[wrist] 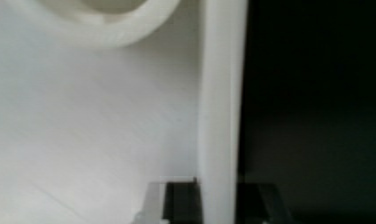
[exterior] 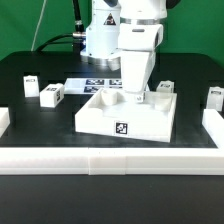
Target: Assemble one leg
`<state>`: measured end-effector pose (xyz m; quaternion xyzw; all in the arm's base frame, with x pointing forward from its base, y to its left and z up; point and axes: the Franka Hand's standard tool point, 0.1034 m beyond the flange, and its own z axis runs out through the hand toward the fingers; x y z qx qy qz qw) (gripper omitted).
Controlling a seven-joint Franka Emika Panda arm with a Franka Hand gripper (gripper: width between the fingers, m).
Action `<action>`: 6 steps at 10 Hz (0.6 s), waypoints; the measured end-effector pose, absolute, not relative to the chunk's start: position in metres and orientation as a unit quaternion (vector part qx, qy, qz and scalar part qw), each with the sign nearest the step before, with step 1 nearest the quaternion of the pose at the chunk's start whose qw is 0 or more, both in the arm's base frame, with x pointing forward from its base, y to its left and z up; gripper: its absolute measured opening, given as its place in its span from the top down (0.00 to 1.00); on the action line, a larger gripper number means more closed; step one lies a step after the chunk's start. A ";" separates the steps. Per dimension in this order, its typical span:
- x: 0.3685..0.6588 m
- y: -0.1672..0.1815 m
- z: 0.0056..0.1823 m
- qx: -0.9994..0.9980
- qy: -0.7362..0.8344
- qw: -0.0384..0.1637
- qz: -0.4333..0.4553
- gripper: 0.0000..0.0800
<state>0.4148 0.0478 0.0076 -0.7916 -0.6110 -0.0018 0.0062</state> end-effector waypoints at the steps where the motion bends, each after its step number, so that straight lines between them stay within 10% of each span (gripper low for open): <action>1: 0.415 0.048 0.008 -0.792 -0.611 0.006 -0.002 0.93; 6: 0.433 0.046 0.008 -0.768 -0.640 0.003 -0.003 0.93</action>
Offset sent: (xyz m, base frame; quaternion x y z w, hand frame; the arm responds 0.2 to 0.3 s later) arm 0.0000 0.0000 0.0000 0.0000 0.0000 0.0000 1.0000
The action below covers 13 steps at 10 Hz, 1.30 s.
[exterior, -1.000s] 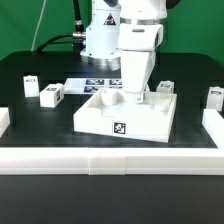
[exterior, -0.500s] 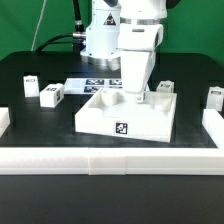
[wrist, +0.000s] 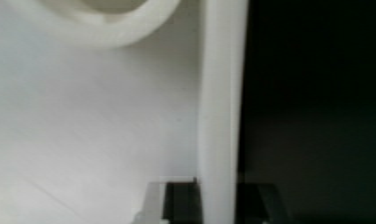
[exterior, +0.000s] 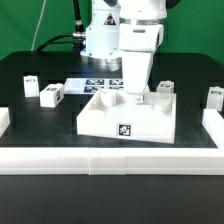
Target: Assemble one leg
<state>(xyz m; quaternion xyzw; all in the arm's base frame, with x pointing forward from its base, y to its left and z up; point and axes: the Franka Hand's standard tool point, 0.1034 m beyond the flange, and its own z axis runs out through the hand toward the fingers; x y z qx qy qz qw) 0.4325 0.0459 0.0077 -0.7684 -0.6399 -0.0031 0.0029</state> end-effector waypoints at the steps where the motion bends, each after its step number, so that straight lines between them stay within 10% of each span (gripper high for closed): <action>1: 0.441 0.049 0.008 -0.758 -0.652 0.001 -0.004 0.93; 13: 0.489 0.068 0.008 -0.698 -0.716 -0.010 -0.009 0.93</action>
Offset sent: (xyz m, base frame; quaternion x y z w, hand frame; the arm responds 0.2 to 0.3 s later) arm 0.0000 0.0000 0.0000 0.0000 0.0000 0.0000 1.0000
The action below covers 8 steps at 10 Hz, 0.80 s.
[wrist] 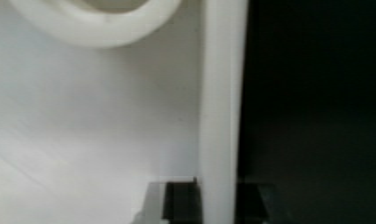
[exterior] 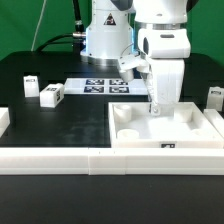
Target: Assemble one leg
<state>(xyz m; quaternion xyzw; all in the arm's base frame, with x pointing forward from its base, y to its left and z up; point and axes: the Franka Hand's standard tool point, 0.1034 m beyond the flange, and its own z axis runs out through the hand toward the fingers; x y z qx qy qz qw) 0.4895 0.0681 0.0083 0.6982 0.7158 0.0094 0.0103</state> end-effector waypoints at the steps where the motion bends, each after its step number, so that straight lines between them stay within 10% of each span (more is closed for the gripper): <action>1: 0.495 0.072 0.008 0.699 0.715 0.011 0.013 0.93; 8: 0.503 0.076 0.008 0.716 0.698 0.008 0.001 0.93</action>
Offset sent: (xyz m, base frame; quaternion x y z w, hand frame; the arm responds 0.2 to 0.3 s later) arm 0.0241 0.0126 -0.0056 -0.0118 -0.0092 0.0234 0.9996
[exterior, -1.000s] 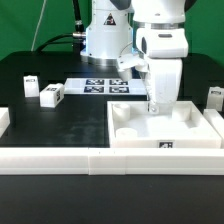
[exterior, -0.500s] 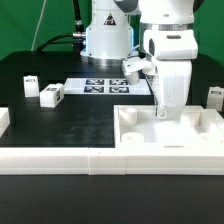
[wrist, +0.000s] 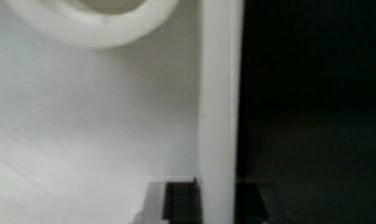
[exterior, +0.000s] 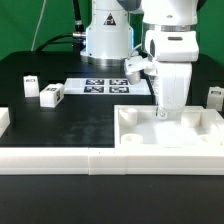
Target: Assemble one leg
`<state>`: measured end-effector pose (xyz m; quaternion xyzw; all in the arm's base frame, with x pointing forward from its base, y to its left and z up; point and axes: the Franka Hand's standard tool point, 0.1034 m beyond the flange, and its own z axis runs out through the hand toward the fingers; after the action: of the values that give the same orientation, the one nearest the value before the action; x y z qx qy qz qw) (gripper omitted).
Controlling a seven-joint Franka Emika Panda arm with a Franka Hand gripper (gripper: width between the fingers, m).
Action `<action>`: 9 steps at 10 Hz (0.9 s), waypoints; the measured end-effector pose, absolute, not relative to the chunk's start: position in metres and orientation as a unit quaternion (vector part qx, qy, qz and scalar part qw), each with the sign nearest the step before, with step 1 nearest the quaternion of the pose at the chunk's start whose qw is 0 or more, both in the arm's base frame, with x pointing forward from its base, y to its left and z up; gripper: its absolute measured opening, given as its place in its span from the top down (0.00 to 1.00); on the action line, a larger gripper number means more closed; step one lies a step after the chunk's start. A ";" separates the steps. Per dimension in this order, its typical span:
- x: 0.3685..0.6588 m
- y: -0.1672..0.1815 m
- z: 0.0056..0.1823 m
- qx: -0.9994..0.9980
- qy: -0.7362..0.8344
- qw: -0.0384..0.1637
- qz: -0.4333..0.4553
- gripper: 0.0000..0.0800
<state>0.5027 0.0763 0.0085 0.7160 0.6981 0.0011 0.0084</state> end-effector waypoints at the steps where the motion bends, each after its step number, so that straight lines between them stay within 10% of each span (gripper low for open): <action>1: 0.502 0.076 0.008 0.716 0.698 0.008 0.001 0.86; 2: 0.502 0.076 0.008 0.716 0.698 0.008 0.001 0.86; 4: 0.502 0.076 0.008 0.716 0.698 0.008 0.001 0.42; 6: 0.502 0.076 0.008 0.716 0.698 0.008 0.001 0.25; 9: 0.502 0.076 0.008 0.716 0.698 0.008 0.001 0.19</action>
Offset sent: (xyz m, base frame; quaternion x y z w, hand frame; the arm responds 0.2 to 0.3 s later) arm 0.0000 0.0000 0.0000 0.0000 0.0000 0.0000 1.0000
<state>0.5024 0.0758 0.0080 0.7163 0.6977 0.0006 0.0082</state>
